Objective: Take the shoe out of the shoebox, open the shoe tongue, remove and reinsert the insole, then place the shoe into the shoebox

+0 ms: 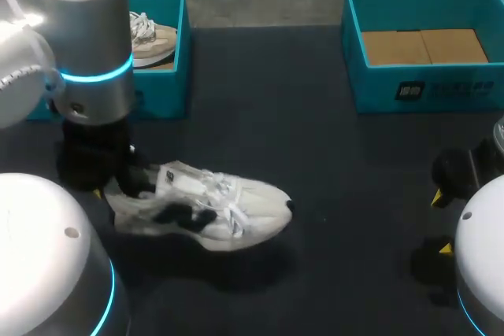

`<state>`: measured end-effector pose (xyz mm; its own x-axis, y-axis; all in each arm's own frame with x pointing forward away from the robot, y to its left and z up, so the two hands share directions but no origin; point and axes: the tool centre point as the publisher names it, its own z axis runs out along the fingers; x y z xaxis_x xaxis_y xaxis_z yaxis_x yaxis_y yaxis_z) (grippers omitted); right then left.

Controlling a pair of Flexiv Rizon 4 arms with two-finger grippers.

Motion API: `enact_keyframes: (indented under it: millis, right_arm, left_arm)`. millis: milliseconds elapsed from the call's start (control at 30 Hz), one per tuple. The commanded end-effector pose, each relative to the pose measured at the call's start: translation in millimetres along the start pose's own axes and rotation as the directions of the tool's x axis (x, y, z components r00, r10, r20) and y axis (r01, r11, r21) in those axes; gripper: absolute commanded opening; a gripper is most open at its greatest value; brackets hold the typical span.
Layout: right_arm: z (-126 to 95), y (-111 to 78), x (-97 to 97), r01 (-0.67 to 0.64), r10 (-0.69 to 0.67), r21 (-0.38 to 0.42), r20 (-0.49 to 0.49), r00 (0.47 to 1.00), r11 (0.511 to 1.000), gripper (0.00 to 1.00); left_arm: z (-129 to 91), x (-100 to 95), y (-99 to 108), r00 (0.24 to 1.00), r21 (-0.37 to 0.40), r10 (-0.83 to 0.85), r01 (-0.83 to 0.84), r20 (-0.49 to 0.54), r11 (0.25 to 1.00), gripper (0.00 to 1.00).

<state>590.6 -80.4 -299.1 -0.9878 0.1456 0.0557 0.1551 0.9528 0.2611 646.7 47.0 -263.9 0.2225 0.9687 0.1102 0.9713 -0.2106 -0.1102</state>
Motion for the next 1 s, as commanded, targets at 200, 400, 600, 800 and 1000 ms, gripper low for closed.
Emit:
enact_keyframes:
  millis: [200, 400, 600, 800, 1000]
  right_arm:
    - [1, -0.5, 1.7, 0.0, 0.0, 0.002, 0.003, 1.0, 1.0, 1.0]
    - [1, -0.5, 1.7, 0.0, 0.0, 0.002, 0.003, 1.0, 1.0, 1.0]
    - [1, -0.5, 1.7, 0.0, 0.0, 0.002, 0.003, 1.0, 1.0, 1.0]
    - [1, -0.5, 1.7, 0.0, 0.0, 0.002, 0.003, 1.0, 1.0, 1.0]
    - [1, -0.5, 1.7, 0.0, 0.0, 0.002, 0.003, 1.0, 1.0, 1.0]
  left_arm:
    - [31, -53.9, 12, 0.999, 0.015, -0.031, 0.031, -0.021, 0.999, 0.0]
    - [44, -69.7, 25, 0.997, 0.037, -0.075, 0.076, -0.026, 0.996, 0.0]
    - [60, -83.0, 41, 0.994, 0.07, -0.1, 0.102, -0.033, 0.992, 0.0]
    - [71, -93.8, 47, 0.998, 0.056, -0.054, 0.056, -0.022, 0.997, 0.0]
    - [81, -99.9, 49, 0.998, 0.051, -0.055, 0.056, -0.025, 0.997, 0.0]
